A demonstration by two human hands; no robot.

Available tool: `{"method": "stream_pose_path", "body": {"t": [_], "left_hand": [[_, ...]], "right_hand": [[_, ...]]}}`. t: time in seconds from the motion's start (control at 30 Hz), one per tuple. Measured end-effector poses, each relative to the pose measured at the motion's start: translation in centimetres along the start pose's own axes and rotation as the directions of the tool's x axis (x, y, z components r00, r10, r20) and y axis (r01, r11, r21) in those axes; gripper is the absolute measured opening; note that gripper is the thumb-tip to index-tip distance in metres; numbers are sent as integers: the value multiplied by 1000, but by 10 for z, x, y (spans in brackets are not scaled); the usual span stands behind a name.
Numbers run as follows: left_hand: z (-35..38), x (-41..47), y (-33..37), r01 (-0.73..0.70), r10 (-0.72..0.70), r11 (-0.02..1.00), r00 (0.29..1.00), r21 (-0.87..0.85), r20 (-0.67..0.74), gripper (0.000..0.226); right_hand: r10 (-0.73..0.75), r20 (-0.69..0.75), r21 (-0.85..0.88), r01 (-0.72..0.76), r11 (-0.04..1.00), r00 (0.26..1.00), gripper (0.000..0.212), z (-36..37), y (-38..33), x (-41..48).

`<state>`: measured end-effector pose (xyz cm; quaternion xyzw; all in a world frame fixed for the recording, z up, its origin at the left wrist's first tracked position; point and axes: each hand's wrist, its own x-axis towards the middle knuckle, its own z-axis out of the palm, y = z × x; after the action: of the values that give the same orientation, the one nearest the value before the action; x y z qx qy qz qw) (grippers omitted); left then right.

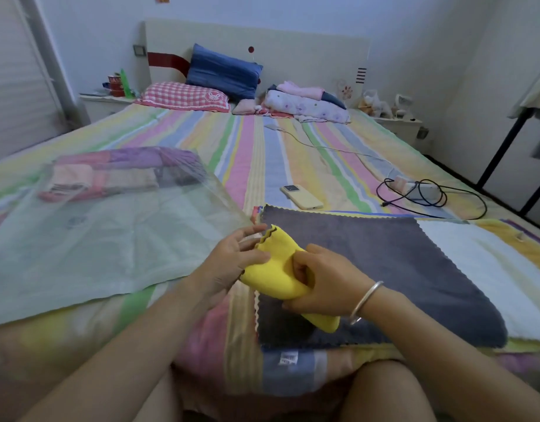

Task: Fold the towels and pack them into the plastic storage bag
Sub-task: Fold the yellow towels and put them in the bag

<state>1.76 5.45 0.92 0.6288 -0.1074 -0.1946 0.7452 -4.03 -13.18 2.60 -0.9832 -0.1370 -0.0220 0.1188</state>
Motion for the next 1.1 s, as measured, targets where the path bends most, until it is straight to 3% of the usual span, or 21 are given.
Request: {"method": "stream_pose_path", "body": {"t": [0.1,0.17,0.2,0.23,0.3,0.33,0.4,0.53,0.67,0.73,0.77,0.83,0.87,0.9,0.97,1.03,1.1], "left_hand": [[-29,-15,14,-52,54,998,991,20,-120,35],[-63,-23,8,-92,197,931,941,353,-275,25],[-84,-28,3,-73,312,795,900,602,-303,24],[-105,-34,-3,-7,390,593,877,805,-280,26],[-144,-46,-9,88,400,217,900,972,-171,37],[-162,-49,-10,88,364,103,924,991,-120,44],[-192,-50,-8,52,276,-1,960,999,-50,51],[-226,-42,1,39,106,-13,994,999,-38,50],[-241,-33,5,-72,73,-73,994,995,77,43],[-244,-31,2,-238,125,-141,959,961,255,44],[-243,-30,2,-314,191,-248,912,916,364,40],[-238,-33,4,-334,247,-432,849,838,466,33],[-236,-34,4,-316,279,-457,836,831,472,31],[-234,-36,5,-306,302,-430,837,849,455,28],[-233,-38,8,-235,355,-215,886,948,300,20],[-236,-35,20,-63,270,88,962,994,38,12],[-241,-30,32,78,68,440,990,895,-120,11]], "right_hand": [[45,-88,143,-32,989,995,45,15,-25,3],[86,-106,161,-68,985,991,43,28,-38,8],[105,-108,180,-84,980,989,43,34,-44,11],[118,-104,208,-94,974,988,42,39,-51,14],[120,-87,268,-93,959,989,43,47,-64,21],[112,-78,295,-84,952,991,43,50,-71,24],[101,-63,352,-73,933,993,45,56,-85,33],[98,-25,420,-78,904,995,48,62,-110,69],[98,23,489,-97,867,995,47,63,-129,118],[114,29,529,-112,841,993,47,63,-137,140],[129,25,551,-121,826,991,47,63,-139,148],[151,17,589,-132,797,988,46,65,-141,159],[159,15,600,-136,788,987,46,65,-141,162],[167,12,608,-140,781,986,46,64,-140,164],[177,-5,634,-134,762,984,45,60,-137,165],[161,-27,684,-99,722,987,45,55,-135,162],[70,-77,681,2,732,995,44,53,-138,152]]}}
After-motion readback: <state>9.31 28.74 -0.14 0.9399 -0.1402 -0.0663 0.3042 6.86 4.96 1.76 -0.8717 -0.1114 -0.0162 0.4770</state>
